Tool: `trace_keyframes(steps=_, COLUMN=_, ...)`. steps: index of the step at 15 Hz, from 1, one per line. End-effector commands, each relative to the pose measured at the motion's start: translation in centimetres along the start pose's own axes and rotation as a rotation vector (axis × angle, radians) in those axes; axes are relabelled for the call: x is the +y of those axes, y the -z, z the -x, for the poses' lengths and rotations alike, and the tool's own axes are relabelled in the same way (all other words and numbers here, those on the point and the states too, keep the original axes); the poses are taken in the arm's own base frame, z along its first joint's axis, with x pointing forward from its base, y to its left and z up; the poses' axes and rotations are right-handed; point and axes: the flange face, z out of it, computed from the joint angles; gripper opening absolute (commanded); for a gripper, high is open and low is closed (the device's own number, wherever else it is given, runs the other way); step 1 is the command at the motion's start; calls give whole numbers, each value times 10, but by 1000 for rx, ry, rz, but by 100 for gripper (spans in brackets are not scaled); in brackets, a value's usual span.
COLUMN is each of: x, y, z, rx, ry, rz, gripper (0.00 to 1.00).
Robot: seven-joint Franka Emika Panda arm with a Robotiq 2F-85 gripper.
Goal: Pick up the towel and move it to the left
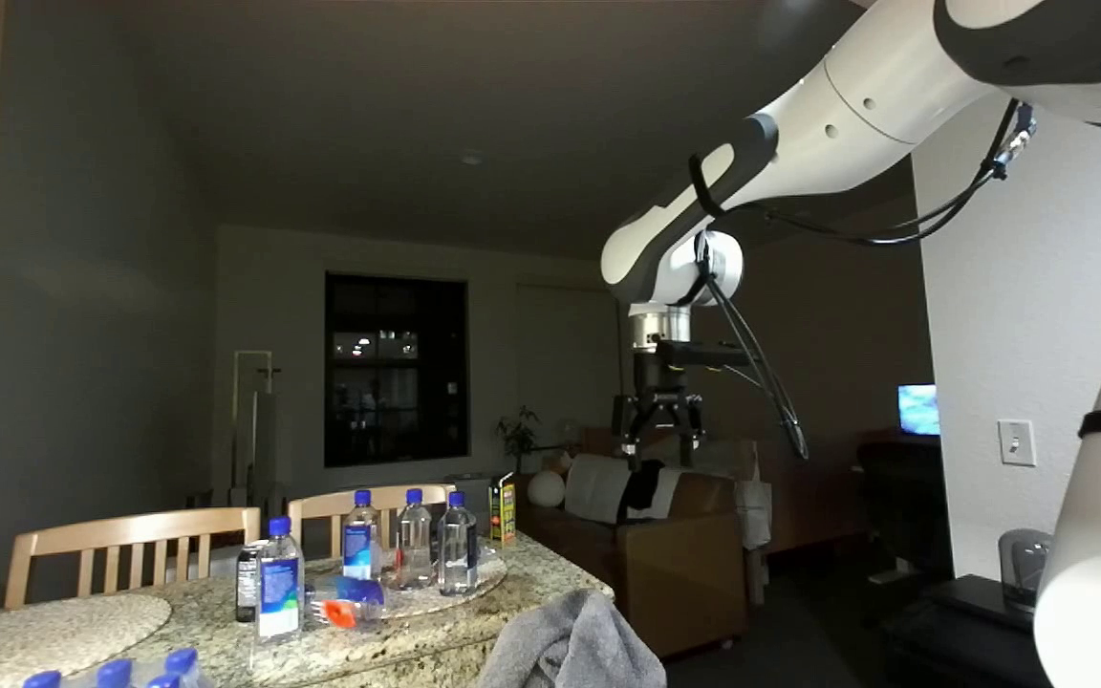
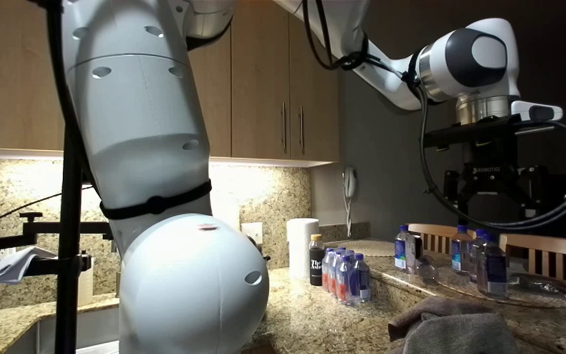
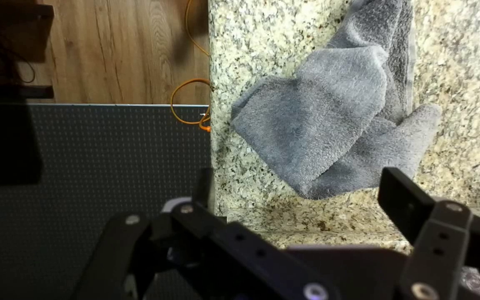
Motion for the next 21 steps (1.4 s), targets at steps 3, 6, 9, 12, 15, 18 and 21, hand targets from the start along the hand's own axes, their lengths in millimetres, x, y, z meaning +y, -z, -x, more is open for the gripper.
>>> trace_keyframes(steps=3, x=-9, y=-18, z=-20, rx=30, ry=10, rz=-102, gripper=100)
trace_keyframes(steps=6, x=-21, y=-43, z=-28, rx=5, ry=30, rz=-124, gripper=100)
trace_keyframes(steps=9, x=-34, y=-71, z=-40, rx=20, ry=20, rz=-116, gripper=100)
trace_keyframes(steps=12, x=-47, y=-103, z=-53, rx=78, ry=-1, rz=-82, gripper=100)
trace_keyframes(steps=15, x=-48, y=-107, z=-58, rx=88, ry=-2, rz=-69, gripper=100)
trace_keyframes(steps=18, x=-50, y=-117, z=-61, rx=104, ry=-26, rz=-65, gripper=100)
trace_keyframes(steps=21, x=-50, y=-116, z=-61, rx=107, ry=-27, rz=-65, gripper=100)
